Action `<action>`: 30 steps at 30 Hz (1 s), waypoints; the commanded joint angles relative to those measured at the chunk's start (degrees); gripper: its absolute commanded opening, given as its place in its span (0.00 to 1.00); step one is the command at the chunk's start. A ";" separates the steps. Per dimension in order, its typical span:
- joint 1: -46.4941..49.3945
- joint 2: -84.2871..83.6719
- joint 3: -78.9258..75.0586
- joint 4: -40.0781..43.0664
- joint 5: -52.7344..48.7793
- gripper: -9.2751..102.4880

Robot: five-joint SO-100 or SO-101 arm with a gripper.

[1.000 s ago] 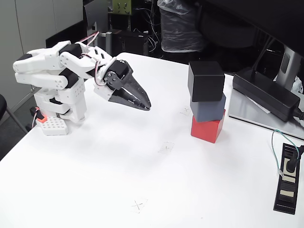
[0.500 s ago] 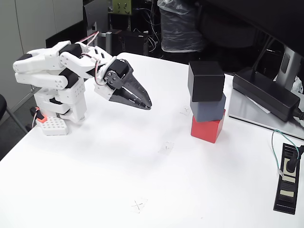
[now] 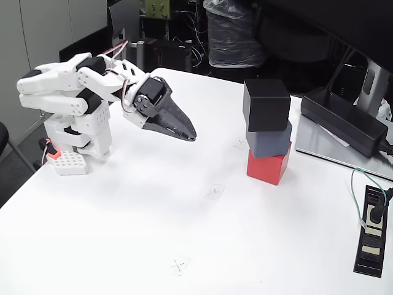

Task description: Stack the three blocks in an ordered color.

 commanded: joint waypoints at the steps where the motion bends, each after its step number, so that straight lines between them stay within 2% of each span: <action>1: 0.18 -0.09 0.09 -0.97 0.53 0.07; 16: -0.18 0.09 0.09 -1.23 0.53 0.07; 23: -6.42 0.00 0.09 -0.97 0.53 0.07; 30: -5.98 0.00 0.09 -0.97 0.62 0.07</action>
